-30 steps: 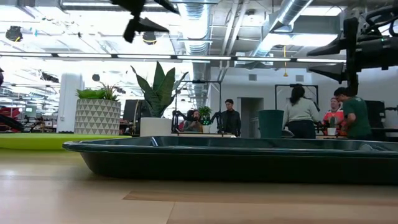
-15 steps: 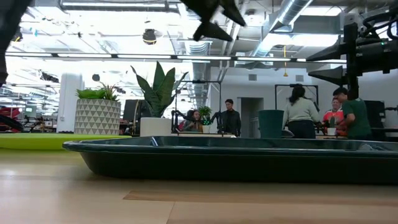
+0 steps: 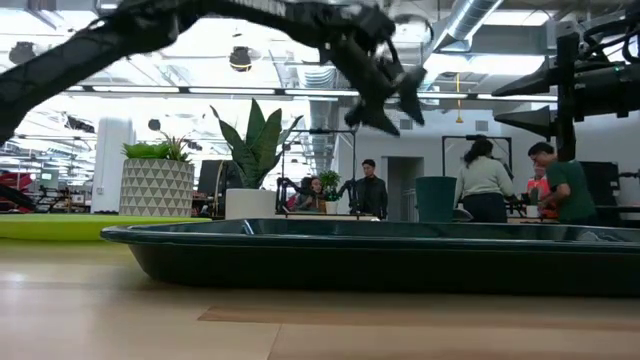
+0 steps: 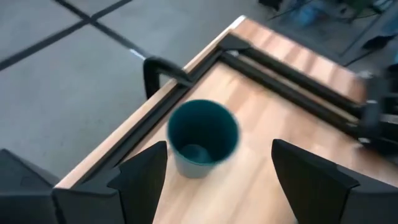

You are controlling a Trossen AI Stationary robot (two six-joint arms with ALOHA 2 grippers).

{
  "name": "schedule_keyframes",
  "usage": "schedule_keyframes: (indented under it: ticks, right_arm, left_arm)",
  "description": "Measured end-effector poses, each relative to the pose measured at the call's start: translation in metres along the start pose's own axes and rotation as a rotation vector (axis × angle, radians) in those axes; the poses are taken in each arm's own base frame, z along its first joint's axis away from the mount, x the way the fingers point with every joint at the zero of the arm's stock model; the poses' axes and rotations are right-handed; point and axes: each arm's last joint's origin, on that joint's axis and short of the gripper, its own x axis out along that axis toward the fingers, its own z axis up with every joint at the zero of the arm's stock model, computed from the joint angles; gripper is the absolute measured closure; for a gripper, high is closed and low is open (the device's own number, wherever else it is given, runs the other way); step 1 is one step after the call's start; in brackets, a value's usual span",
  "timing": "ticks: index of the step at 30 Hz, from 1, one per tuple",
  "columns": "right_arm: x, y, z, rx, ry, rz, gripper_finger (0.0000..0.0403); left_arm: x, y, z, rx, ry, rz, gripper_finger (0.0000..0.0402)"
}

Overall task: Pick and place plate/cup/fork/spoon on tray
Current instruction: Put the green cup on the black tray

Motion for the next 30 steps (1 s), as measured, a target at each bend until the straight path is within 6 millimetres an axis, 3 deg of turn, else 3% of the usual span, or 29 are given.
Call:
schedule_keyframes:
  ticks: [5, 15, 21, 30]
  right_arm:
    - [0.0, 0.0, 0.0, 0.019, 0.007, 0.006, 0.0193]
    - [-0.002, 0.003, -0.003, 0.034, 0.034, 0.031, 0.0193]
    - [-0.003, 0.004, -0.004, 0.036, 0.053, 0.047, 0.0193]
    - [-0.003, 0.004, -0.004, 0.037, 0.055, 0.049, 0.0193]
  left_arm:
    - [0.028, 0.014, -0.017, -0.06, 0.022, 0.035, 0.0125]
    - [0.04, 0.022, -0.012, -0.096, -0.083, 0.048, 0.0125]
    - [0.059, 0.024, -0.027, -0.112, -0.06, 0.065, 0.0125]
    - [0.062, 0.029, -0.032, -0.14, -0.034, 0.088, 0.0125]
